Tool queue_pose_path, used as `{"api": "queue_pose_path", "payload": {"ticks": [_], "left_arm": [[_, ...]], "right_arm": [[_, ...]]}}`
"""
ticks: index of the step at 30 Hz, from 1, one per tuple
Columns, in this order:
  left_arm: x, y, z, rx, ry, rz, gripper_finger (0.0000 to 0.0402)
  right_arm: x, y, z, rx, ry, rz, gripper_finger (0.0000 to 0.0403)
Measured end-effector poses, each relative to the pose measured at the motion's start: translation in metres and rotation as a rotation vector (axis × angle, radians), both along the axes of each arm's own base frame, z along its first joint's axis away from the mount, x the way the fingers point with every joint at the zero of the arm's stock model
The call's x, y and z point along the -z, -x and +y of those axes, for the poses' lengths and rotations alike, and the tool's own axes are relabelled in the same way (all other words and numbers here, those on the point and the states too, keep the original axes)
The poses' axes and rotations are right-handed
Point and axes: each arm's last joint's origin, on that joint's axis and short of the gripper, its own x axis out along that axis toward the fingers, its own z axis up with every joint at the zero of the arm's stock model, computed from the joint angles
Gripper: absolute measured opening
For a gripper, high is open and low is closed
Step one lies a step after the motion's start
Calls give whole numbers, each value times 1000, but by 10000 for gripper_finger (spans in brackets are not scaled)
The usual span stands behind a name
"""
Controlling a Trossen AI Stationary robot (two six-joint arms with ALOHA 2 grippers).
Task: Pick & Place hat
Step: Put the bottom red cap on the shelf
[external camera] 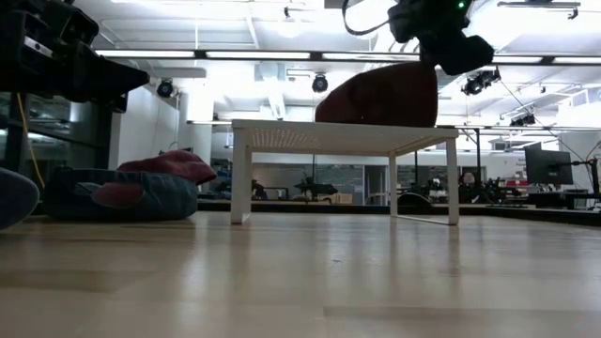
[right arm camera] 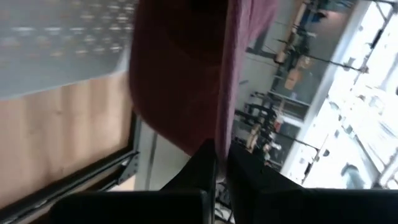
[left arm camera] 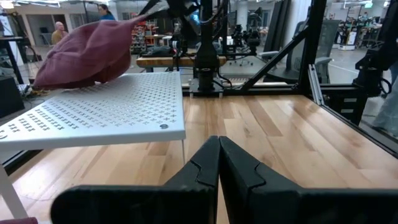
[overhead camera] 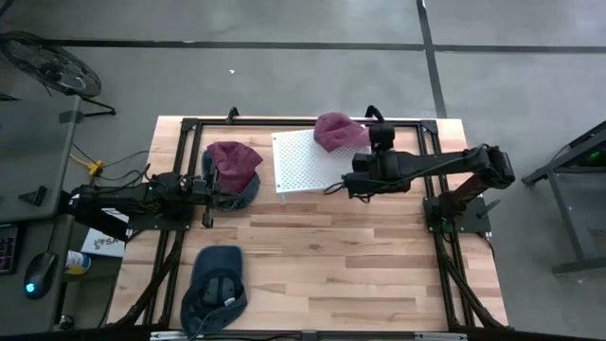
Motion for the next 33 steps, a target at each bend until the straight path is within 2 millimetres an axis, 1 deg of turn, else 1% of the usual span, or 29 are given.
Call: {"api": "queue_pose_path", "payload": {"ticks": [7, 14, 19, 23, 28, 33], "left_arm": [[0, 0, 0, 0, 0, 0, 7], [0, 0, 0, 0, 0, 0, 7], [0, 0, 0, 0, 0, 0, 7], [0, 0, 0, 0, 0, 0, 7], [0, 0, 0, 0, 0, 0, 7], [0, 0, 0, 0, 0, 0, 7]], "right_arm": [[4, -1, 15, -19, -145, -20, 31], [8, -3, 33, -51, -297, -45, 37], [10, -8, 40, -32, -349, -144, 46], [11, -15, 41, 15, -407, -269, 58], [11, -23, 43, 60, -506, -401, 69], [11, -32, 40, 67, -545, -494, 72]]}}
